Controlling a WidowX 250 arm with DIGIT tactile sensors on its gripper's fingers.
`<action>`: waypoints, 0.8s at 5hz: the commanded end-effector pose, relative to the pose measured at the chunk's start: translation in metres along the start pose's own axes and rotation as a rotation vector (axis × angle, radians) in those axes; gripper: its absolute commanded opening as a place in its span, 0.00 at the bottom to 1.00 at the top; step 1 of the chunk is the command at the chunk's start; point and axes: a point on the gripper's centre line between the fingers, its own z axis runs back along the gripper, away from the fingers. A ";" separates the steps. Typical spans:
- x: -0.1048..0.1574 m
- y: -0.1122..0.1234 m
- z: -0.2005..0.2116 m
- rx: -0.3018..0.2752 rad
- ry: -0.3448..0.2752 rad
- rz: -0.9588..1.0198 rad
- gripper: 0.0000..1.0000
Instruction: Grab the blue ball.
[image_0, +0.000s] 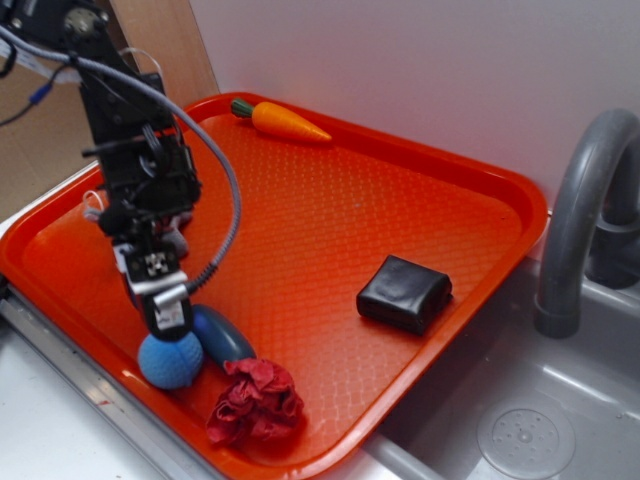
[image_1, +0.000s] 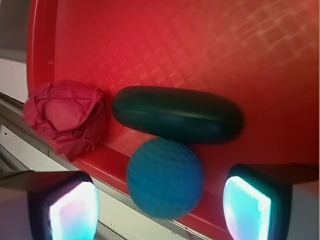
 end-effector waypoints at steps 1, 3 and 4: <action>-0.012 -0.009 -0.028 0.058 0.095 -0.023 1.00; -0.015 -0.011 -0.013 0.118 0.022 0.009 0.00; -0.013 -0.011 0.023 0.164 -0.073 0.024 0.00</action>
